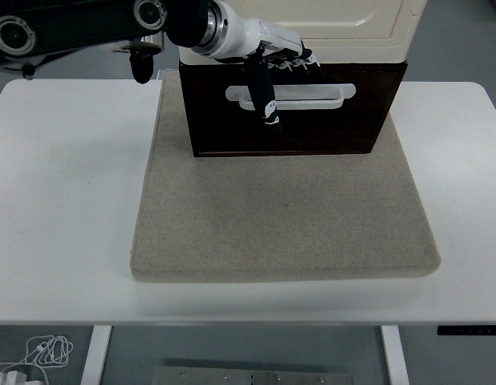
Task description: Open the drawer under the combination cabinet
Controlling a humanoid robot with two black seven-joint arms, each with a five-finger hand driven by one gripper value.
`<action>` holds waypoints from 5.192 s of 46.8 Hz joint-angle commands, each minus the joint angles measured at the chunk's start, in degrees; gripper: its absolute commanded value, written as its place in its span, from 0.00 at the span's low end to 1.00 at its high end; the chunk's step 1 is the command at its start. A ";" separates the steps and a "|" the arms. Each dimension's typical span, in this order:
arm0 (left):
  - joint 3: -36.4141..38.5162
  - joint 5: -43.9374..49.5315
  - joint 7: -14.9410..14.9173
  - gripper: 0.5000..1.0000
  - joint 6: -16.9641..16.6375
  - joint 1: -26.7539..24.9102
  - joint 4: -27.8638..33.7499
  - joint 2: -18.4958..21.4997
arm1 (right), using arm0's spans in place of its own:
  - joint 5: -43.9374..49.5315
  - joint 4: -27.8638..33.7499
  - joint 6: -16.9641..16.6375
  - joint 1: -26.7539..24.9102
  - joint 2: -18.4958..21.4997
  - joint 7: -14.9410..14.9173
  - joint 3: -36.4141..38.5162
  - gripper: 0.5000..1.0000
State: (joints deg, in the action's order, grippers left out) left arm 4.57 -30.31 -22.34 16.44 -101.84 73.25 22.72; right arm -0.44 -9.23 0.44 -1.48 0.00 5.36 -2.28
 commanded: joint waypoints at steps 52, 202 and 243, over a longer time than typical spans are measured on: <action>0.27 0.34 -1.65 1.00 -5.46 4.81 -0.30 -1.71 | 0.00 0.00 0.00 -0.01 0.00 0.00 0.00 0.86; -0.61 5.09 -1.65 1.00 4.65 2.70 1.46 -0.92 | 0.00 0.00 0.00 -0.01 0.00 0.00 0.00 0.86; -0.61 6.41 -1.74 1.00 5.71 2.09 2.77 0.13 | 0.00 0.00 0.00 -0.01 0.00 0.00 0.00 0.86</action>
State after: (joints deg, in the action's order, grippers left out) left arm 4.01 -23.91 -24.16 22.18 -99.82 76.00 22.76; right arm -0.44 -9.23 0.44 -1.49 0.00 5.36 -2.28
